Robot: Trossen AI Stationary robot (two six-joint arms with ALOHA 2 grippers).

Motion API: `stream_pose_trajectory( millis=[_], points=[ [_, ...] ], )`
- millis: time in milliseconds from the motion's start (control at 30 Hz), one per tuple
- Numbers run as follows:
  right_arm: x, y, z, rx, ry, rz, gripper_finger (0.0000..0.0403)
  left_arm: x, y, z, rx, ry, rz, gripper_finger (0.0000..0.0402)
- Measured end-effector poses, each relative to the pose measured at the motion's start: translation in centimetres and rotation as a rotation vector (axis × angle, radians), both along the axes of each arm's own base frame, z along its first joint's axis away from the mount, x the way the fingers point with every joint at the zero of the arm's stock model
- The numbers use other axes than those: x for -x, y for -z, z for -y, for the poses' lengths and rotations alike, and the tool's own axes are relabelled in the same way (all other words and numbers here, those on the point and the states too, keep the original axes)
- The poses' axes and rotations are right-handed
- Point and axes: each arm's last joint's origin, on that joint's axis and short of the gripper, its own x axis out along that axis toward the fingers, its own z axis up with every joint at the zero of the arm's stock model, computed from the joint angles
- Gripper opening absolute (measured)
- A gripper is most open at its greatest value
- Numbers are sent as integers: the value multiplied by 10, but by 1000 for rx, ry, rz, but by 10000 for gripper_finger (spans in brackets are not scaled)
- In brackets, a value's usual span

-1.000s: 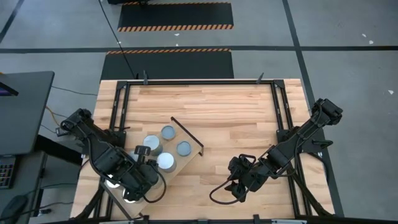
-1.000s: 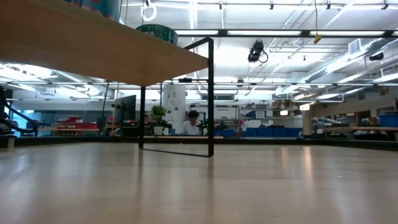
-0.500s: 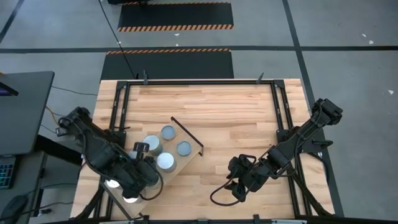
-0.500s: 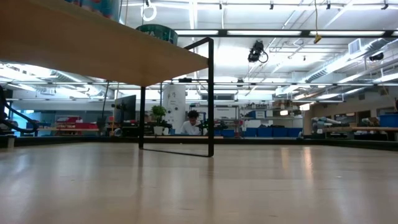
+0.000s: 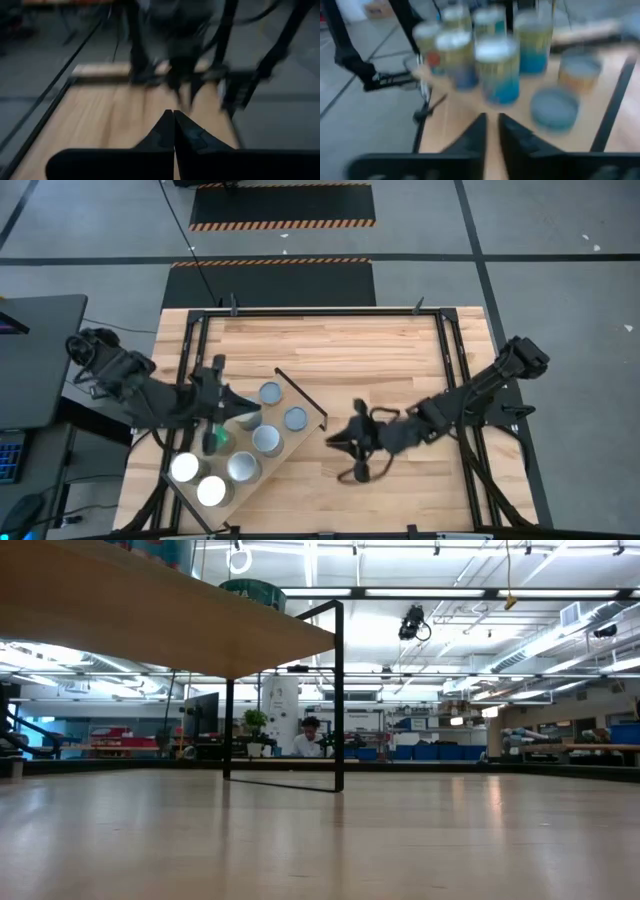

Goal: Pick and place cans onto a shelf
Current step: Return to Home Position

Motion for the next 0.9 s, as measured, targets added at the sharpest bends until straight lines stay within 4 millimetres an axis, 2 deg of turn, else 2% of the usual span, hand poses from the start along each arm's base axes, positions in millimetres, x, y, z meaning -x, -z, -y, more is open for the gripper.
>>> stream_pose_trajectory(
  millis=[67, 100, 233, 333, 467, 600, 700, 833, 900],
  points=[
    [-11, -7, 14, 41, -40, 60, 16, -3, 3, -4, 39, 26, 103, 1],
    [-15, -9, 21, 50, -78, 86, 10, -5, 6, -7, 57, 36, 151, 1],
    [-31, -20, 51, 78, -215, 188, 20, -10, 26, -22, 89, -2, 245, 1],
    [-32, -29, 75, 107, -265, 223, 11, -4, 33, -44, 97, -88, 277, 1],
    [-18, -52, 109, 159, -318, 292, 6, 23, 24, -78, 89, -224, 359, 1],
    [5, -77, 138, 198, -344, 367, 9, 54, 17, -103, 44, -545, 420, 9],
    [25, -93, 157, 176, -266, 387, 9, 74, 14, -113, 80, -737, 470, 17],
    [43, -99, 173, 169, -149, 344, 14, 91, 10, -118, 230, -798, 566, 22],
    [49, -104, 178, 152, -104, 363, 17, 91, 11, -118, 217, -806, 557, 22]
  ],
)
